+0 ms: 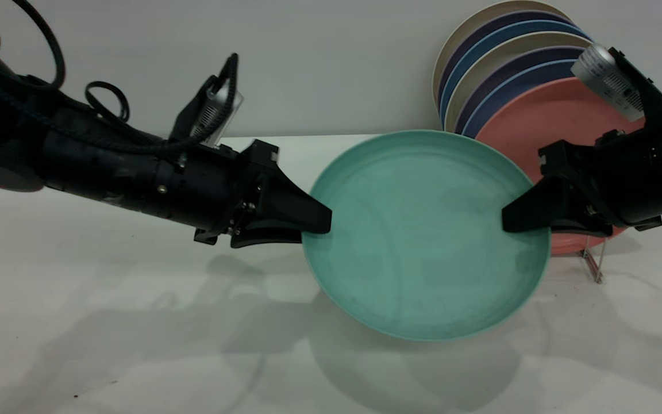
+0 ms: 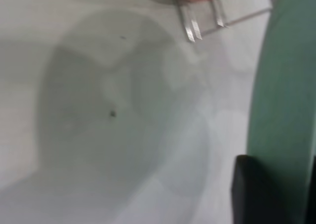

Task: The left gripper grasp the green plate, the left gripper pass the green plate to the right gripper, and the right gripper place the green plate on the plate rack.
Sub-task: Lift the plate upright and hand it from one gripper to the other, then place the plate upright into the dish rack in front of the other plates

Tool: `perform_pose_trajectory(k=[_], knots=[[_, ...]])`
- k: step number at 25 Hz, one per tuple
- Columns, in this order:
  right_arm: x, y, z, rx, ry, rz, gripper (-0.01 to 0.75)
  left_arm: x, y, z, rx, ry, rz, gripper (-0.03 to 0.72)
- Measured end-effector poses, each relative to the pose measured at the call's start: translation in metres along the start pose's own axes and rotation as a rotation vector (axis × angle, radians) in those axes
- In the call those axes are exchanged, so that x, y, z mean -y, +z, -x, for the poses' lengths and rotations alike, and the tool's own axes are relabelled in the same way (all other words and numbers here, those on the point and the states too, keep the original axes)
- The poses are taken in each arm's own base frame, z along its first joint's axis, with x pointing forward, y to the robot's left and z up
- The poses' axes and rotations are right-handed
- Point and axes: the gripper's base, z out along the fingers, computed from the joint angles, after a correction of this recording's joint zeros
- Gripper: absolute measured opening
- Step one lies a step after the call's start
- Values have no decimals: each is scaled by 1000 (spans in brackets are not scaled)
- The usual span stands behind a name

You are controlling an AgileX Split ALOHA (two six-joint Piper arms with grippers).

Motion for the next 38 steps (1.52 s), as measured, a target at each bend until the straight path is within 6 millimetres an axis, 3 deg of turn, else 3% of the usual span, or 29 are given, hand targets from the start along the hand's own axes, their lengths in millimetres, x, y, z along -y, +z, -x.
perform_pose_trajectory(k=[5,9,18,23,29,33,38], knots=[[-7,1,-1,-4,-10,49,37,-6,-16,-1,-43,12,-56,577],[-8,2,-1,-5,-12,57,37,-21,-34,-3,-84,-5,-21,677],[-5,2,-3,-35,-112,26,37,-44,-85,-3,-327,-47,-2,630],[-4,-1,9,-130,-314,-16,37,-60,-106,15,-514,-116,299,575],[-31,-44,67,-215,-728,-123,37,-68,-128,46,-524,-169,585,566],[-46,-78,107,-249,-998,-274,37,-66,-129,54,-490,-174,593,564],[-57,-97,144,-211,-1220,-386,37,-66,-129,55,-479,-175,586,564]])
